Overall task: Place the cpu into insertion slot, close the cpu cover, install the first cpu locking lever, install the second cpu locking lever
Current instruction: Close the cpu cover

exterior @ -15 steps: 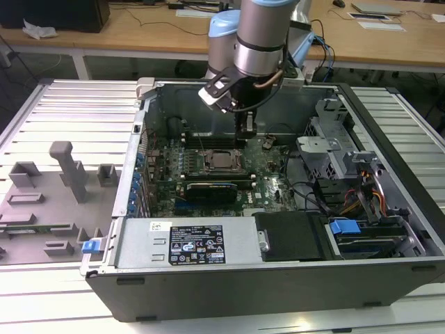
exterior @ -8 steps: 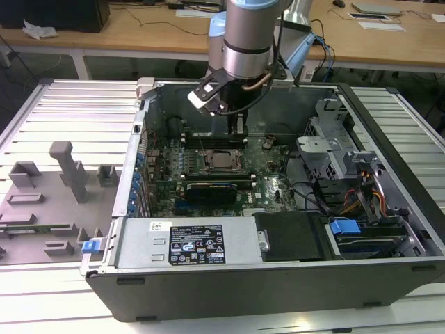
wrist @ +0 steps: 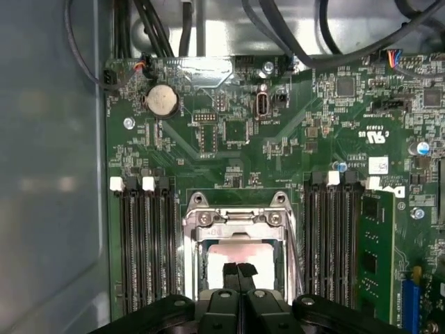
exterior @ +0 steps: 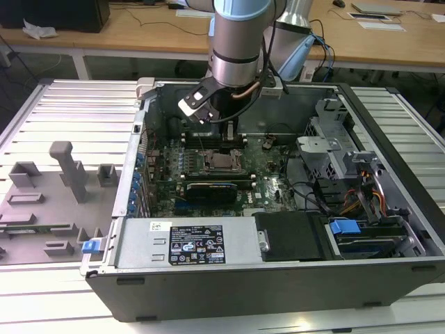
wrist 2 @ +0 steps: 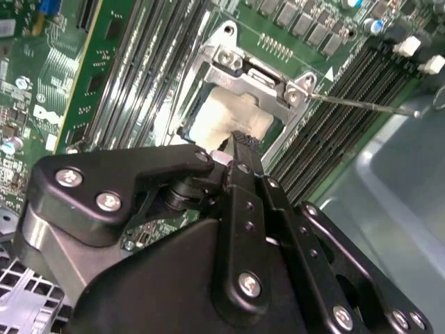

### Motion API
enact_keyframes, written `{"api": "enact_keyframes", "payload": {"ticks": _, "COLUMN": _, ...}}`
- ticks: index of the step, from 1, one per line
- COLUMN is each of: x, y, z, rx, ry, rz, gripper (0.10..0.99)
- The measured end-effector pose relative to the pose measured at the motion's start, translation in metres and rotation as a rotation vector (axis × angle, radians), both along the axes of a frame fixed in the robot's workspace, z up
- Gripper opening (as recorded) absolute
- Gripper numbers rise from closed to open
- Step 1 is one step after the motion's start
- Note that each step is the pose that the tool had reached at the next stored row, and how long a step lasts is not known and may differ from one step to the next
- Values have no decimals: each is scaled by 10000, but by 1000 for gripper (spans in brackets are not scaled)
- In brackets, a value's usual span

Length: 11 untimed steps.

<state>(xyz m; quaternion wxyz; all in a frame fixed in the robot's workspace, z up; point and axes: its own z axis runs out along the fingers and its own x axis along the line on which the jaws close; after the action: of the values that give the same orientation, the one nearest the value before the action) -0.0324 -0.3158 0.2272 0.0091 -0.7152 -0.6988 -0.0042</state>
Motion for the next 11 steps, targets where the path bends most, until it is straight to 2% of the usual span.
{"api": "enact_keyframes", "payload": {"ticks": 4, "x": 0, "y": 0, "z": 0, "rx": -1, "ry": 0, "rz": 85, "gripper": 106}}
{"api": "enact_keyframes", "payload": {"ticks": 11, "x": 0, "y": 0, "z": 0, "rx": -1, "ry": 0, "rz": 1346, "gripper": 106}}
